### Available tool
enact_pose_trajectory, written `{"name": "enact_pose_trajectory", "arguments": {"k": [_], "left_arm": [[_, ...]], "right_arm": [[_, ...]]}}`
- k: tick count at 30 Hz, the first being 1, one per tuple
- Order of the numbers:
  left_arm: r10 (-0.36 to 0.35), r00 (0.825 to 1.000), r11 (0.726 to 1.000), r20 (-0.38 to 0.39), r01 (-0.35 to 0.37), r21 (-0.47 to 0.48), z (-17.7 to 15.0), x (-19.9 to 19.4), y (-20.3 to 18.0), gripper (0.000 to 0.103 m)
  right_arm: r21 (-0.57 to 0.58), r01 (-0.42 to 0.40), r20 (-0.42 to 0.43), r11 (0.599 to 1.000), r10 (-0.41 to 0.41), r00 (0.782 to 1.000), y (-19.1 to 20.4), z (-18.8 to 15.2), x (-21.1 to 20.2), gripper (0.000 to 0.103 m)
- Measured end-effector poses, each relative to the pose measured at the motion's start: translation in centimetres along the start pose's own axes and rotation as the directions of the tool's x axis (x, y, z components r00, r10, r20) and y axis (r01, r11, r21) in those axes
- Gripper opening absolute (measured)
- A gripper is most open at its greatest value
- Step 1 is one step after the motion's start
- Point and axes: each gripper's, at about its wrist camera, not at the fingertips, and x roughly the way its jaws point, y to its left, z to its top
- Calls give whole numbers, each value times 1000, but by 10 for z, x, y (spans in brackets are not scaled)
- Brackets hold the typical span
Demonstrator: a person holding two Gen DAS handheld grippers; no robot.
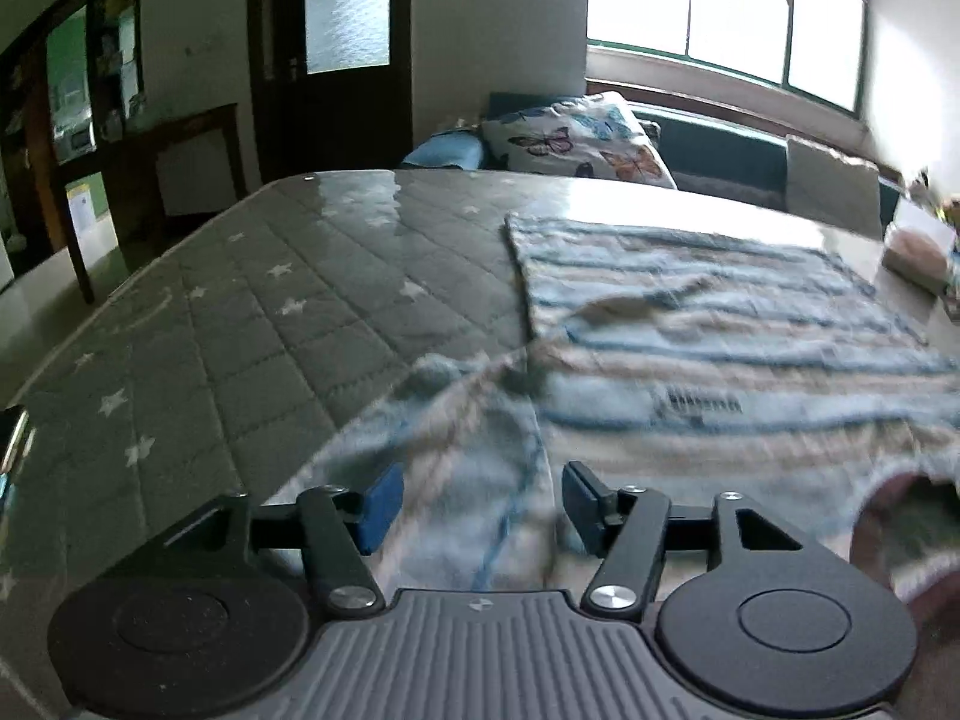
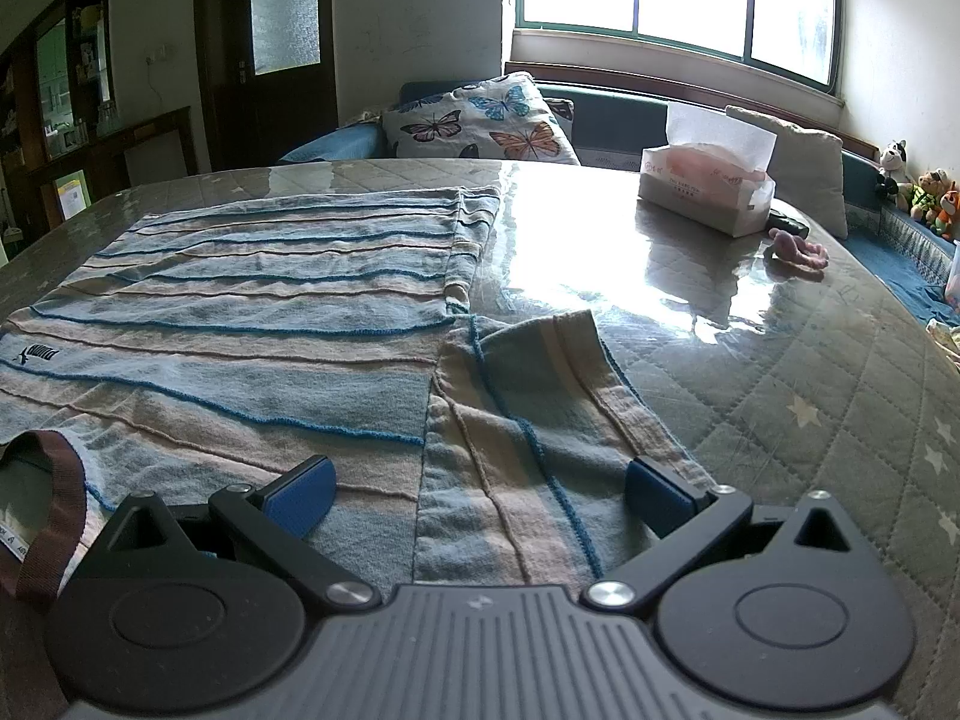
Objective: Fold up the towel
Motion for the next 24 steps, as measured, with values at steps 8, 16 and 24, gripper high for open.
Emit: {"name": "enact_pose_trajectory", "arguments": {"k": [8, 16, 24], "left_arm": [[36, 999, 999, 9, -37, 39, -18, -16, 3, 76], [24, 998, 997, 62, -29, 74, -9, -29, -17, 83], [-81, 994, 979, 75, 65, 192, 0, -23, -70, 85]], "right_arm": [[0, 0, 0, 1000, 0, 1000, 0, 0, 0, 103], [-16, 17, -2, 1000, -17, 1000, 5, 2, -1, 103], [-103, -101, 29, 990, 104, 994, 48, 6, -27, 103]]}}
